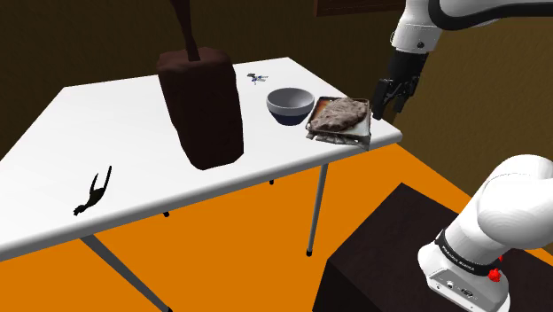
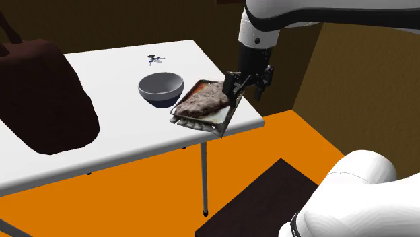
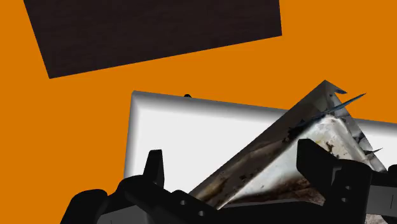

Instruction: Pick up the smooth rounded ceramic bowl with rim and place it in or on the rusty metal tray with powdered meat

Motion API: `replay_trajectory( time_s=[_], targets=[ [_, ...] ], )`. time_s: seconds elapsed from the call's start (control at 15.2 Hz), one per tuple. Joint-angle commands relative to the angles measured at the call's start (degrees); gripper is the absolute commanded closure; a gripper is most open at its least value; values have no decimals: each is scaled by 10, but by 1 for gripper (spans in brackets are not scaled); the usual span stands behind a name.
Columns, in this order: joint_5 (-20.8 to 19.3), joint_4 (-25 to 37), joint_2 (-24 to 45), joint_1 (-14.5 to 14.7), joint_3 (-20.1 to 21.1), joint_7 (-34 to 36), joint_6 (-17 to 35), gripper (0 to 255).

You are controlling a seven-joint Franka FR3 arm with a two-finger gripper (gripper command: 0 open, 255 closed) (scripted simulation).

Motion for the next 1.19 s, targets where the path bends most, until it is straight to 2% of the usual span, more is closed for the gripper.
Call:
replay_trajectory(
  time_s=[0.0,0.53,1.12],
  targets=[
    [0,0,0,0,0,0,0,0],
    [24,159,186,25,10,-1,27,0],
    [46,390,389,43,19,-3,-1,0]
  ],
)
